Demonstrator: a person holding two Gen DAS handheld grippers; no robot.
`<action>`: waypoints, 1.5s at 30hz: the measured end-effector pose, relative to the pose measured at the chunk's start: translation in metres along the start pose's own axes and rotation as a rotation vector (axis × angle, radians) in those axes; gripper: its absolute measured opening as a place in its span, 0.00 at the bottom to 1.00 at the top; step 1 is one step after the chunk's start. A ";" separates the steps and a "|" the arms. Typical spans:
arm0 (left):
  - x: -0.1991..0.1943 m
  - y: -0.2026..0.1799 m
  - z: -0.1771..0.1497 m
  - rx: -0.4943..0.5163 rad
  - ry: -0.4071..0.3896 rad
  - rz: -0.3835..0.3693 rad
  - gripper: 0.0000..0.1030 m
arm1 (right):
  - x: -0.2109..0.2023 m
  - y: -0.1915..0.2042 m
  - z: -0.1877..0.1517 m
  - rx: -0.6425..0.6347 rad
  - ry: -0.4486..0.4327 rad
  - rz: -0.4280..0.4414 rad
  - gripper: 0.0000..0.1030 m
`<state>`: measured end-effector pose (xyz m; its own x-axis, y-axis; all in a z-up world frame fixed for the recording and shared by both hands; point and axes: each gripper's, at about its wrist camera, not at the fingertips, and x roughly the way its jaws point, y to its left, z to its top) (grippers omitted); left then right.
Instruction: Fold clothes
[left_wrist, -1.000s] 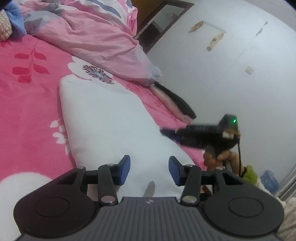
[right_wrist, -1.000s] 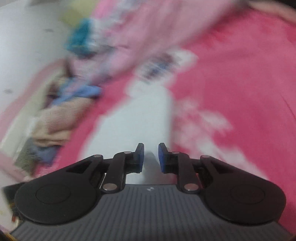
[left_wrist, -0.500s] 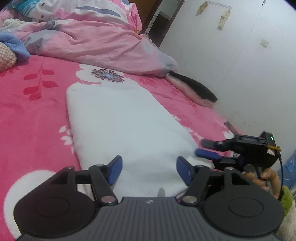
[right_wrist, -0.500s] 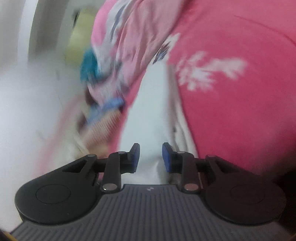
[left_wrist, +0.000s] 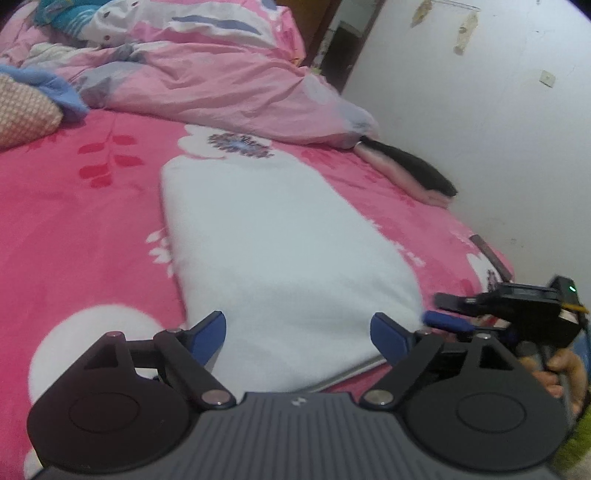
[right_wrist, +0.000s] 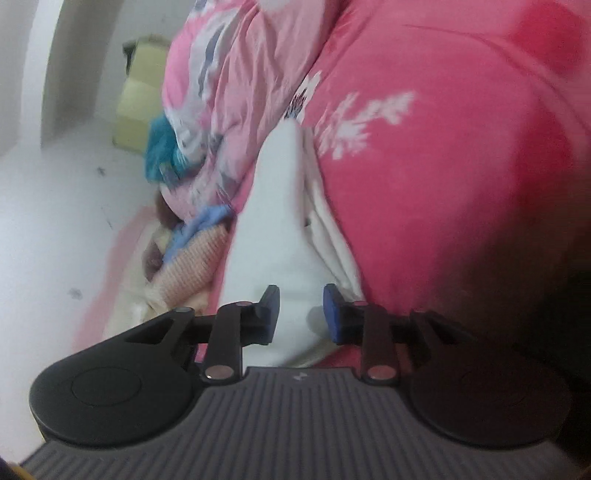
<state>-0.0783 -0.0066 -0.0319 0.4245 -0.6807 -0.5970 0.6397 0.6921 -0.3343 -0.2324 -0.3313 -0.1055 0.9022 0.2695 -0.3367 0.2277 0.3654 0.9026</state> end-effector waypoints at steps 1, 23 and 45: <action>0.000 0.002 -0.001 -0.003 0.002 0.006 0.84 | -0.006 -0.001 -0.002 0.018 -0.014 0.004 0.25; -0.013 0.015 0.002 -0.001 0.015 0.099 0.90 | 0.028 0.051 -0.057 -0.329 0.054 -0.224 0.31; 0.013 0.008 -0.006 0.008 0.114 0.289 1.00 | 0.001 0.098 -0.088 -0.669 -0.188 -0.648 0.99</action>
<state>-0.0715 -0.0089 -0.0463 0.5155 -0.4244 -0.7444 0.5078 0.8511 -0.1335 -0.2414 -0.2168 -0.0412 0.7316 -0.2908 -0.6166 0.4996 0.8441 0.1946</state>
